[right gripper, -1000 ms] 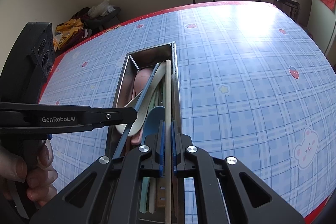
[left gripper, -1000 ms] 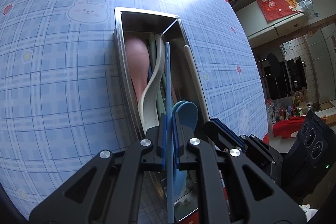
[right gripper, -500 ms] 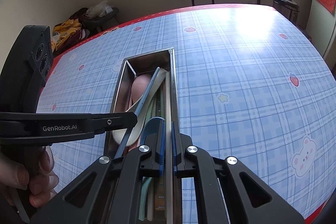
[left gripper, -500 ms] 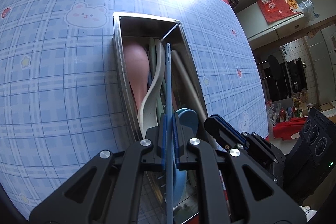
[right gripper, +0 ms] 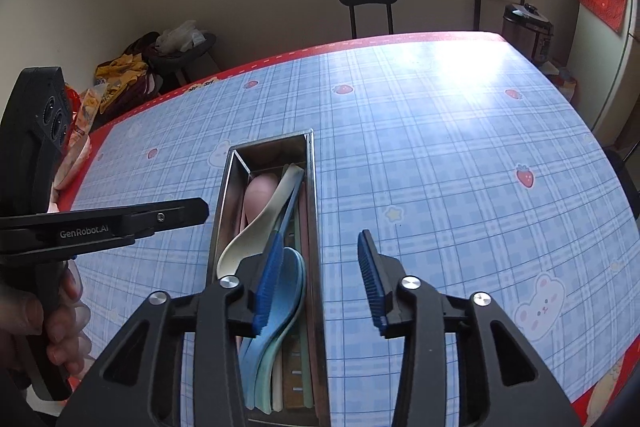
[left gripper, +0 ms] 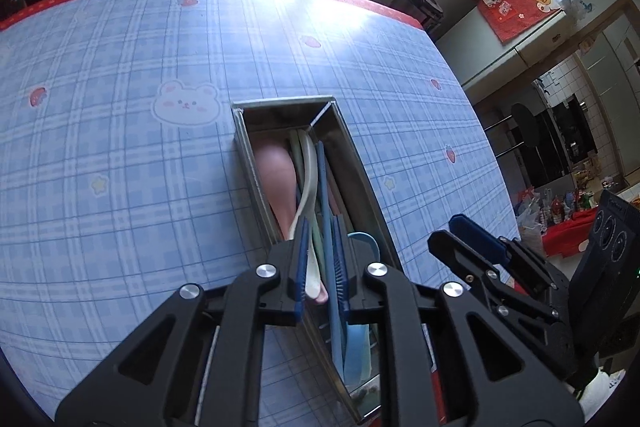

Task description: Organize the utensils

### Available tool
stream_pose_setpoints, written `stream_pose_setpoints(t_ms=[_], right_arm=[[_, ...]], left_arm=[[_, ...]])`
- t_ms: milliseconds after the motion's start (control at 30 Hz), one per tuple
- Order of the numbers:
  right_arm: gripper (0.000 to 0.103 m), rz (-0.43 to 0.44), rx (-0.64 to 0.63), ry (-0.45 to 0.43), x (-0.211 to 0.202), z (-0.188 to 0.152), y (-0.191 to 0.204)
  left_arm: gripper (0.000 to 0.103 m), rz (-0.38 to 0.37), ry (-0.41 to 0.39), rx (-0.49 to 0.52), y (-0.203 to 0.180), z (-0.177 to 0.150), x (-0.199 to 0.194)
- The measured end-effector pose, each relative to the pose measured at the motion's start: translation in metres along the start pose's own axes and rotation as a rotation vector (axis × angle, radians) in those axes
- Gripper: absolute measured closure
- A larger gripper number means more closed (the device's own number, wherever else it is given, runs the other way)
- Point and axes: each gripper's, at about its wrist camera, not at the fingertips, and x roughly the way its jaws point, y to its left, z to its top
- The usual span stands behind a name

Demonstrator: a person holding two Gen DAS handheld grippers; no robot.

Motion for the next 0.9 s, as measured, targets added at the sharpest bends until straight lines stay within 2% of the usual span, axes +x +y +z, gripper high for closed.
stream_pose_setpoints(t_ms=[200, 333, 400, 467, 533, 600, 633, 667, 733, 833, 900], right_arm=[[0.024, -0.049, -0.071, -0.056, -0.037, 0.017, 0.017], [0.012, -0.057, -0.101, -0.095, -0.063, 0.025, 0.029], [0.008, -0.059, -0.112, -0.118, -0.077, 0.030, 0.035], [0.006, -0.061, -0.121, -0.141, -0.092, 0.035, 0.041], [0.006, -0.063, -0.127, -0.164, -0.106, 0.039, 0.046], [0.006, -0.075, -0.131, -0.188, -0.121, 0.041, 0.050], [0.006, -0.084, -0.135, -0.201, -0.128, 0.042, 0.053], [0.006, -0.097, -0.139, -0.214, -0.134, 0.043, 0.057], [0.006, -0.125, -0.147, -0.241, -0.147, 0.044, 0.063], [0.006, -0.145, -0.161, -0.268, -0.162, 0.045, 0.072], [0.006, -0.146, -0.165, -0.281, -0.171, 0.045, 0.076]], left_arm=[[0.073, 0.085, -0.127, 0.093, 0.003, 0.003, -0.067], [0.063, 0.138, -0.218, 0.130, 0.011, 0.000, -0.117], [0.054, 0.157, -0.262, 0.142, 0.015, -0.004, -0.142], [0.052, 0.175, -0.305, 0.155, 0.017, -0.009, -0.166], [0.037, 0.195, -0.356, 0.167, 0.018, -0.015, -0.190], [0.014, 0.218, -0.421, 0.192, 0.013, -0.022, -0.214], [0.009, 0.233, -0.458, 0.208, 0.010, -0.026, -0.225], [0.006, 0.248, -0.498, 0.222, 0.008, -0.031, -0.236], [0.006, 0.287, -0.544, 0.245, 0.003, -0.036, -0.254], [0.006, 0.346, -0.566, 0.251, -0.002, -0.042, -0.268], [0.006, 0.343, -0.578, 0.239, 0.000, -0.046, -0.277]])
